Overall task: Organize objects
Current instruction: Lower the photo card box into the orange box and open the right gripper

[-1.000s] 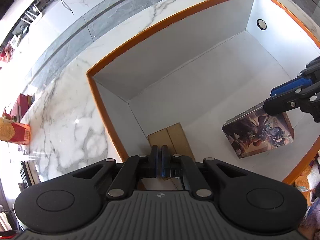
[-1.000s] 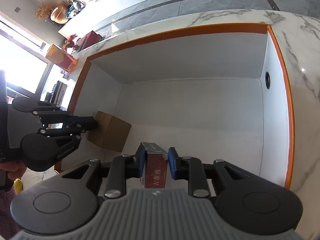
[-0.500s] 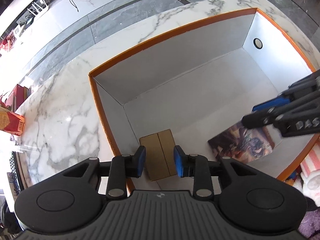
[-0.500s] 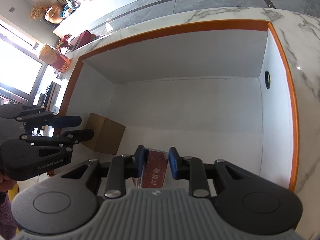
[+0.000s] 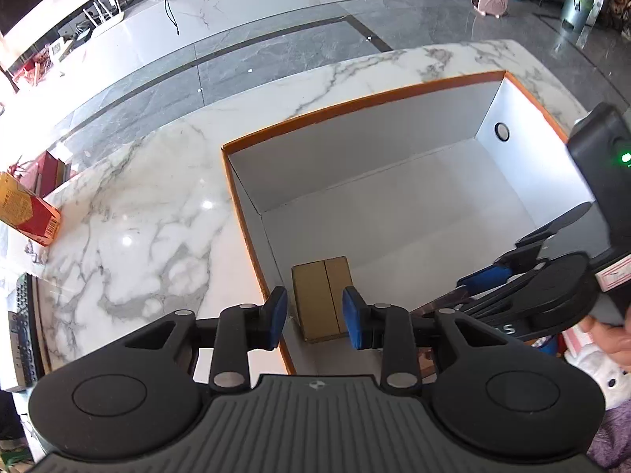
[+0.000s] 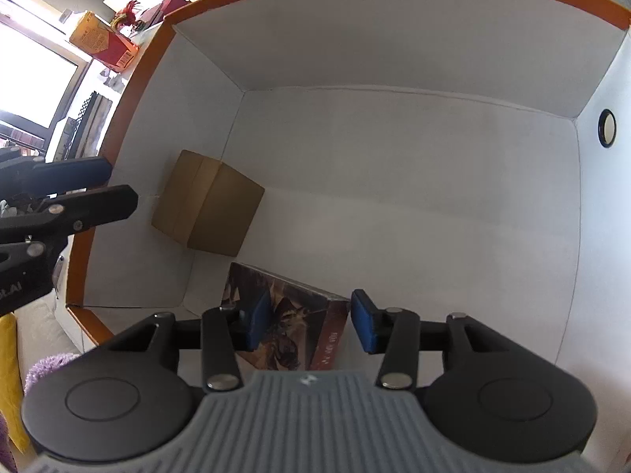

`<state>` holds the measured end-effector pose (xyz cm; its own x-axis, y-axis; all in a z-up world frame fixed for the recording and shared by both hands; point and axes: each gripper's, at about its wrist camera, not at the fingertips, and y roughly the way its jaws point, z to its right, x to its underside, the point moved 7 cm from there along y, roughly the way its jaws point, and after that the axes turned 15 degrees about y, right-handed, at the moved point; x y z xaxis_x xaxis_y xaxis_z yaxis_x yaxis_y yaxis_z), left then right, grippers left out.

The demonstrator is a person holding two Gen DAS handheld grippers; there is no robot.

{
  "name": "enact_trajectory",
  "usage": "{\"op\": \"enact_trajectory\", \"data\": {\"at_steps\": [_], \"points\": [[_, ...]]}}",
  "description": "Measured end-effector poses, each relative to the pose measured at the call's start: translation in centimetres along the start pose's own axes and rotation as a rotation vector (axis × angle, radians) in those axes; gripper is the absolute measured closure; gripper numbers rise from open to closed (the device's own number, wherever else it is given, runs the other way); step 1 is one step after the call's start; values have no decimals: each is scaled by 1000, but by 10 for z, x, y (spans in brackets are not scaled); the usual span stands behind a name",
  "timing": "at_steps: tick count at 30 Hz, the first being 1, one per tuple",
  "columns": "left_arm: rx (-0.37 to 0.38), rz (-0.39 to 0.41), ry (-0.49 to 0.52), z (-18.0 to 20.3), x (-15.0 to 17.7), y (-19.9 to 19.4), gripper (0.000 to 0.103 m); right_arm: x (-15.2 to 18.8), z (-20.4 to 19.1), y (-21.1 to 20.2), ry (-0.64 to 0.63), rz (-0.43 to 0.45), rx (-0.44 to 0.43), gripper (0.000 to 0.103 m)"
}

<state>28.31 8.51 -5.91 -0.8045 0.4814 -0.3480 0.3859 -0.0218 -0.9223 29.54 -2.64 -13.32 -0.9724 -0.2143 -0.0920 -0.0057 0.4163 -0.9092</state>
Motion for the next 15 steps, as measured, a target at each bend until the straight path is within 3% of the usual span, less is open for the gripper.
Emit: {"op": "enact_trajectory", "data": {"at_steps": [7,15], "points": [[-1,44,-24,-5,4,-13,66,1,-23,12,-12,-23,-12,54],[8,30,-48,-13,18,-8,66,2,-40,21,-26,-18,-27,52]]}}
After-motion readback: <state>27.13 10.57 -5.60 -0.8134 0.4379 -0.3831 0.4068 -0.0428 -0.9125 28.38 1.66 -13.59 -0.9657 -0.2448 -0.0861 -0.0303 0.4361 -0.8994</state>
